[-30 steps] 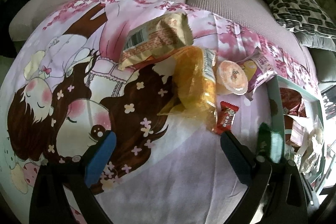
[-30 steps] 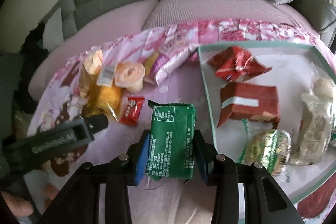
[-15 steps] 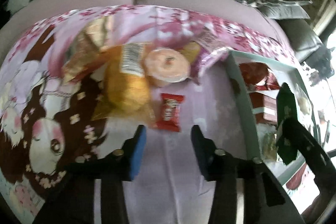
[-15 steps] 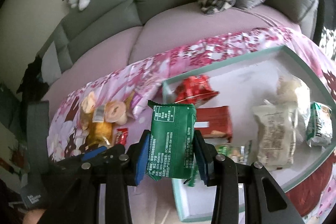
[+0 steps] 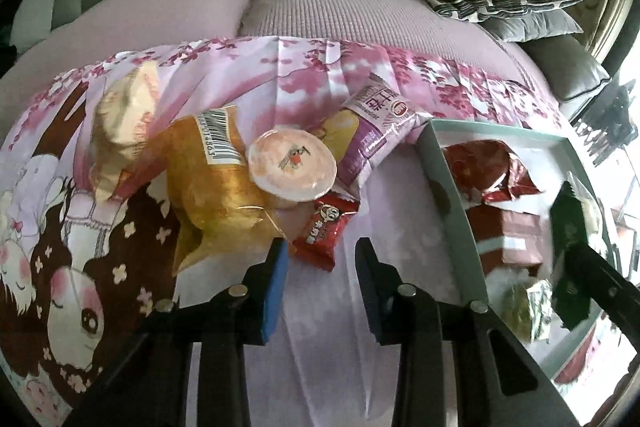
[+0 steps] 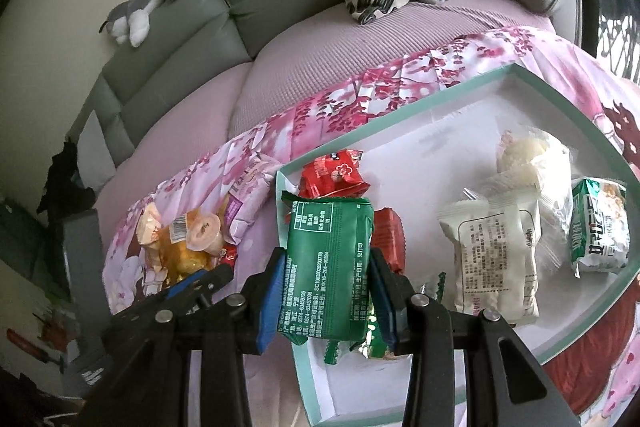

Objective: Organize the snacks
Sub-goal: 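Carry the dark green pack over the tray and release it with the right tool, then grasp the purple chip bag with the right tool while the left tool grasps the tan biscuit pack, then carry the chip bag and biscuit pack into the tray and open both tools, then withdraw both tools from the tray toward the remaining snacks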

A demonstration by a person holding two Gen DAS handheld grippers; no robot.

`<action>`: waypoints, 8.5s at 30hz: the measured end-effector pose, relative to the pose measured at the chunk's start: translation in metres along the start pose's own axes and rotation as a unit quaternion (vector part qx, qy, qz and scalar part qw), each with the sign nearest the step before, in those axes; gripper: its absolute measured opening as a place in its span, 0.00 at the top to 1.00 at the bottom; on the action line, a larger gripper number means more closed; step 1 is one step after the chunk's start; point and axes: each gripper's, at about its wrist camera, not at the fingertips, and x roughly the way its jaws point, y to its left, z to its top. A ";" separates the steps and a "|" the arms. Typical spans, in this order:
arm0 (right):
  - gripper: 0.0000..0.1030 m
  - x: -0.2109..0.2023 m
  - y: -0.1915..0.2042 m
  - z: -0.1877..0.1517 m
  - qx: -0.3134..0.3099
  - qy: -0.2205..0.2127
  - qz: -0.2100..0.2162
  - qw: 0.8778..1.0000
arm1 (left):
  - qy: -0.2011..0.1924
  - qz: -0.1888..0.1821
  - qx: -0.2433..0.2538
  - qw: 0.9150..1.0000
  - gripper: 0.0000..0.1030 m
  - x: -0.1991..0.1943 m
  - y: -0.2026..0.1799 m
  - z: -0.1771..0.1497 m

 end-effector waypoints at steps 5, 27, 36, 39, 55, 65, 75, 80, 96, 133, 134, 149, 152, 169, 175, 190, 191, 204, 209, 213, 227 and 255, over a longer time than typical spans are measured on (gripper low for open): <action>0.59 0.000 -0.009 0.003 0.012 0.001 0.001 1.000 | 0.000 0.006 0.028 1.000 0.65 0.005 -0.013 0.001; 0.59 -0.004 -0.036 0.011 0.046 -0.002 0.004 0.999 | 0.012 0.020 0.047 0.999 0.84 0.018 -0.019 0.012; 0.59 -0.013 -0.052 0.019 0.060 -0.016 -0.008 0.998 | -0.013 -0.020 0.027 0.999 0.85 -0.014 -0.025 0.009; 0.59 -0.019 -0.061 0.028 0.066 -0.028 -0.016 0.997 | -0.041 -0.055 0.047 0.997 0.85 -0.039 -0.044 0.016; 0.58 -0.008 -0.092 0.089 0.014 -0.027 -0.088 0.996 | 0.009 -0.125 0.183 0.975 0.83 -0.014 -0.172 0.025; 0.49 -0.006 -0.075 0.086 -0.019 -0.009 -0.110 0.994 | -0.015 -0.102 0.113 0.988 0.38 -0.036 -0.117 0.028; 0.39 0.005 0.005 0.075 -0.091 0.003 -0.065 0.994 | -0.065 -0.019 -0.036 0.997 0.09 -0.065 0.015 0.037; 0.39 0.023 0.050 0.064 -0.118 0.018 -0.028 0.992 | -0.078 0.007 -0.118 0.990 0.06 -0.072 0.092 0.040; 0.39 0.118 0.109 0.053 -0.036 0.118 0.055 0.991 | -0.031 -0.052 -0.213 0.975 0.06 -0.025 0.173 0.055; 0.63 0.128 0.102 0.063 -0.007 0.072 0.029 0.997 | -0.012 -0.039 -0.241 0.970 0.26 0.001 0.182 0.048; 0.63 0.122 0.101 0.063 -0.007 0.067 0.032 0.997 | -0.020 -0.035 -0.240 0.970 0.26 -0.006 0.181 0.048; 0.63 0.031 0.084 0.052 -0.031 0.018 0.027 0.999 | -0.066 -0.041 -0.188 0.979 0.26 -0.074 0.113 0.039; 0.62 0.021 0.078 0.047 -0.029 0.019 0.027 0.999 | -0.067 -0.044 -0.171 0.982 0.26 -0.081 0.093 0.037; 0.62 -0.036 -0.053 0.072 0.053 -0.028 -0.066 0.996 | -0.035 -0.112 0.019 0.993 0.26 -0.064 -0.068 0.036; 0.62 -0.050 -0.091 0.079 0.071 -0.032 -0.097 0.992 | -0.012 -0.130 0.079 0.988 0.26 -0.046 -0.123 0.025; 0.62 -0.020 -0.098 0.075 0.057 0.002 -0.074 0.996 | 0.016 -0.099 0.118 0.988 0.26 -0.009 -0.156 0.022; 0.62 -0.017 -0.098 0.075 0.056 0.003 -0.074 0.996 | 0.015 -0.098 0.119 0.988 0.26 -0.008 -0.157 0.022; 0.58 -0.003 -0.093 0.080 0.040 0.018 -0.075 0.996 | 0.019 -0.088 0.144 0.986 0.24 0.000 -0.173 0.022; 0.45 -0.010 -0.096 0.081 0.043 0.015 -0.079 0.996 | 0.013 -0.077 0.146 0.986 0.16 -0.004 -0.172 0.021; 0.45 -0.021 -0.097 0.084 0.044 0.004 -0.080 0.996 | 0.001 -0.081 0.144 0.986 0.13 -0.014 -0.169 0.022; 0.36 -0.036 -0.094 0.067 0.035 0.014 -0.097 0.995 | -0.053 -0.053 0.073 0.995 0.06 -0.054 -0.121 0.022; 0.00 -0.018 -0.015 0.044 -0.042 0.021 -0.121 0.992 | -0.098 0.036 -0.128 0.986 0.06 -0.071 0.061 0.012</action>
